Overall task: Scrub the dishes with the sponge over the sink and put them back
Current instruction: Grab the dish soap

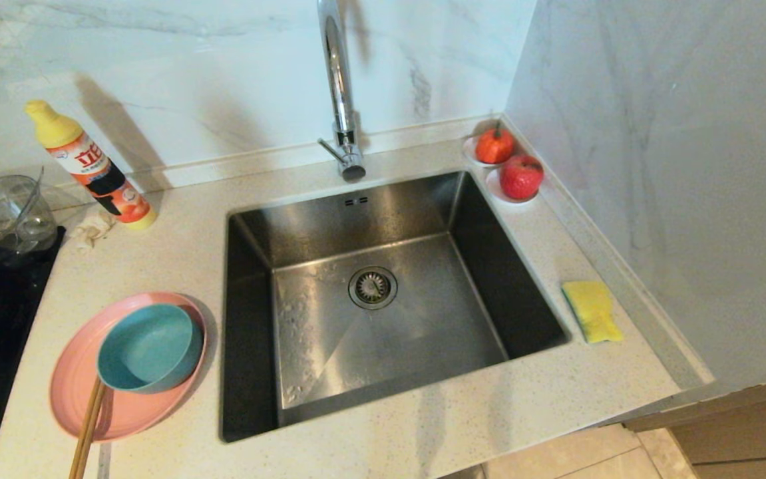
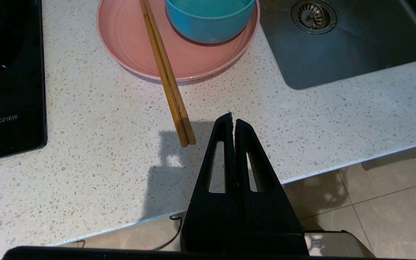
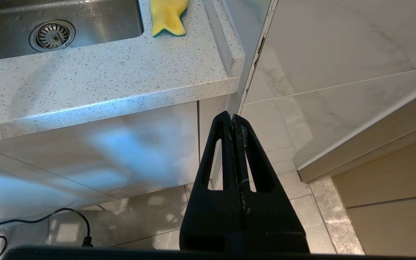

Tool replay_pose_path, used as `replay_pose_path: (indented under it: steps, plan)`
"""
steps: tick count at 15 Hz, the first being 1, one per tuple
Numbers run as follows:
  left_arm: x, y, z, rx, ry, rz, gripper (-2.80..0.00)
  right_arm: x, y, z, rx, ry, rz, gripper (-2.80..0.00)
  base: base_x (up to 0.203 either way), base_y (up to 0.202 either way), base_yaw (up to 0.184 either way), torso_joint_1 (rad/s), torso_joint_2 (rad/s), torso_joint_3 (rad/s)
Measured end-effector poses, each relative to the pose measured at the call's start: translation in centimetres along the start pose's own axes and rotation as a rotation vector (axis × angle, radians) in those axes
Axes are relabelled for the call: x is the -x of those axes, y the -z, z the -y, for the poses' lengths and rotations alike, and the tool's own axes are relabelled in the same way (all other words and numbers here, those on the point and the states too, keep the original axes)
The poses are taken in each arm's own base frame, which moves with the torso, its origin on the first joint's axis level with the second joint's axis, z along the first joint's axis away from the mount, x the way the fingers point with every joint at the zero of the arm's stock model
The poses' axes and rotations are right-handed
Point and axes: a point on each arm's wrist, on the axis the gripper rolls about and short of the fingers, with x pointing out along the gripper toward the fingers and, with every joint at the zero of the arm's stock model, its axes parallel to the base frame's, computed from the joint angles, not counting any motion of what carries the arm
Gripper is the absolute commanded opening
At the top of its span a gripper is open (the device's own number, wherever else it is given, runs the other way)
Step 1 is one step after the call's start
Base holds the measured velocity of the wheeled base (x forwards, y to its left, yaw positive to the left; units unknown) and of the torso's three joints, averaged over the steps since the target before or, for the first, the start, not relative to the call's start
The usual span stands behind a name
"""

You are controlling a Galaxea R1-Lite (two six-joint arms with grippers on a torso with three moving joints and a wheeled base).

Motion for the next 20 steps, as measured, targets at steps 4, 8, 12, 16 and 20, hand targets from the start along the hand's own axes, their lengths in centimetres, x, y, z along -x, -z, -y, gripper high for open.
replay_pose_path:
  steps: [4,8,12,16,20]
  plan:
    - [0.0,0.0,0.0,0.0,0.0,0.0,-2.8,0.0,-0.01,0.0,0.0,-0.001,0.001,-2.8,0.0,0.0,0.0,0.0,0.0,0.0]
    - [0.0,0.0,0.0,0.0,0.0,0.0,-2.8,0.0,-0.01,0.0,0.0,0.0,0.001,-2.8,0.0,0.0,0.0,0.0,0.0,0.0]
    - [0.0,0.0,0.0,0.0,0.0,0.0,-2.8,0.0,-0.01,0.0,0.0,0.0,0.001,-2.8,0.0,0.0,0.0,0.0,0.0,0.0]
    - [-0.03,0.01,0.0,-0.002,0.0,0.004,-2.8,0.0,-0.01,0.0,0.0,0.0,0.001,-2.8,0.0,0.0,0.0,0.0,0.0,0.0]
    - [-0.06,0.05,0.0,-0.007,-0.001,0.004,-2.8,0.0,-0.01,0.0,0.0,-0.001,0.001,-2.8,0.0,0.0,0.0,0.0,0.0,0.0]
